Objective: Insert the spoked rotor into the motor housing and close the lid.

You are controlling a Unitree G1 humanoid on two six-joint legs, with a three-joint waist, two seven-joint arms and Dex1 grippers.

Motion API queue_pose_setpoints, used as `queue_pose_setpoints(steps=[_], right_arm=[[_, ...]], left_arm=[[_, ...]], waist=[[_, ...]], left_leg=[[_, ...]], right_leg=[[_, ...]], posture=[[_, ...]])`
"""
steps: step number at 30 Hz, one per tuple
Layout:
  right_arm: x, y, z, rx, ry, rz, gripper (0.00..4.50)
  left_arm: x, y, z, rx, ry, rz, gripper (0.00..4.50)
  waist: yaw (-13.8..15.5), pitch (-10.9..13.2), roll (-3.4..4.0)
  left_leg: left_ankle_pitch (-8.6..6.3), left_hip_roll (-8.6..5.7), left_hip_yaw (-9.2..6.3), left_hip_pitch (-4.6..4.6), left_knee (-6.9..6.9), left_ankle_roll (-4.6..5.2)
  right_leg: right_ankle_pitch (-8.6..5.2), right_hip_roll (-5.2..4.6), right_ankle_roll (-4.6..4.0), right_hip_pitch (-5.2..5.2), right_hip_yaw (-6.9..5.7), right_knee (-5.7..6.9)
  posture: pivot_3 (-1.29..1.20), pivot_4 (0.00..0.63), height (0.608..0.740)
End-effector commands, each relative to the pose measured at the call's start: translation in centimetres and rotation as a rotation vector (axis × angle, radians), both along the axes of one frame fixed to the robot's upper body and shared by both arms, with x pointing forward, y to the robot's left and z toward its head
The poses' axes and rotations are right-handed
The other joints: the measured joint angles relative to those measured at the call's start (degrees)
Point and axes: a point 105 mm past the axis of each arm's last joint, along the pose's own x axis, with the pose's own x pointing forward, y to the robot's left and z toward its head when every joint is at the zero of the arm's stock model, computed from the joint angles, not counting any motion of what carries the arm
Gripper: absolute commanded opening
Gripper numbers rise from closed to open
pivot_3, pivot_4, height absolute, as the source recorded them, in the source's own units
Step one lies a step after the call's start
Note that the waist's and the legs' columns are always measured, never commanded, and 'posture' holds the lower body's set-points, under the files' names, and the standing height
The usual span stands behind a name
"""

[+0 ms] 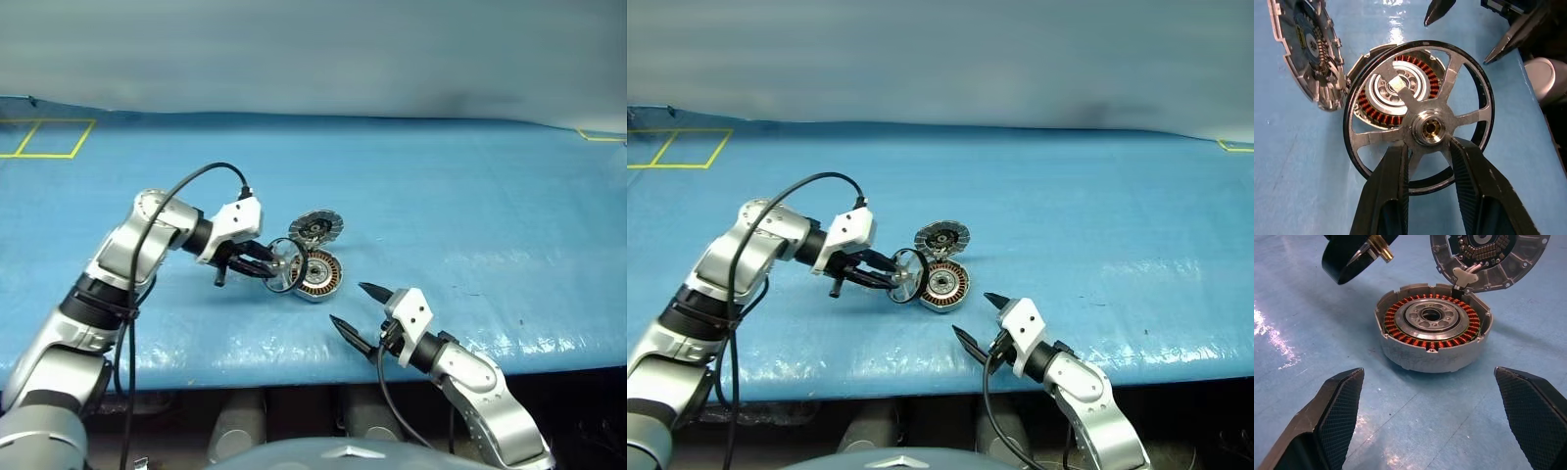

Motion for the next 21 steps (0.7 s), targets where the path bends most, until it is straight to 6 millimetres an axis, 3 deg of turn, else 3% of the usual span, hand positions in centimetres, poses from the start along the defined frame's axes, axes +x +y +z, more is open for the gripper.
queue_pose_setpoints(steps=[1,10,21], right_arm=[[0.3,0.0,0.5,0.011,-0.044,-0.007,4.5],[0.3,0.6,0.0,0.01,-0.032,-0.007,4.5],[0.1,0.6,-0.2,0.014,-0.02,-0.037,4.5]], left_arm=[[0.3,-1.6,0.9,0.015,-0.063,-0.027,0.99],[0.7,-4.4,0.7,0.056,-0.083,-0.106,0.99],[1.6,-4.3,0.0,0.106,-0.1,-0.142,0.99]], waist=[[-0.08,0.0,0.0],[-0.14,0.0,0.01],[-0.09,0.0,0.01]], left_leg=[[0.0,0.0,0.0,0.0,-0.02,0.0],[0.0,0.0,0.01,0.02,0.0,0.0],[0.0,0.0,0.01,0.0,0.0,0.0]], right_leg=[[0.0,0.0,0.0,-0.01,0.0,0.0],[0.01,0.02,0.01,0.01,0.04,0.01],[0.01,0.04,0.02,0.0,0.07,0.0]], posture=[[0.0,0.15,0.74],[0.0,0.15,0.74],[0.0,0.15,0.74]])
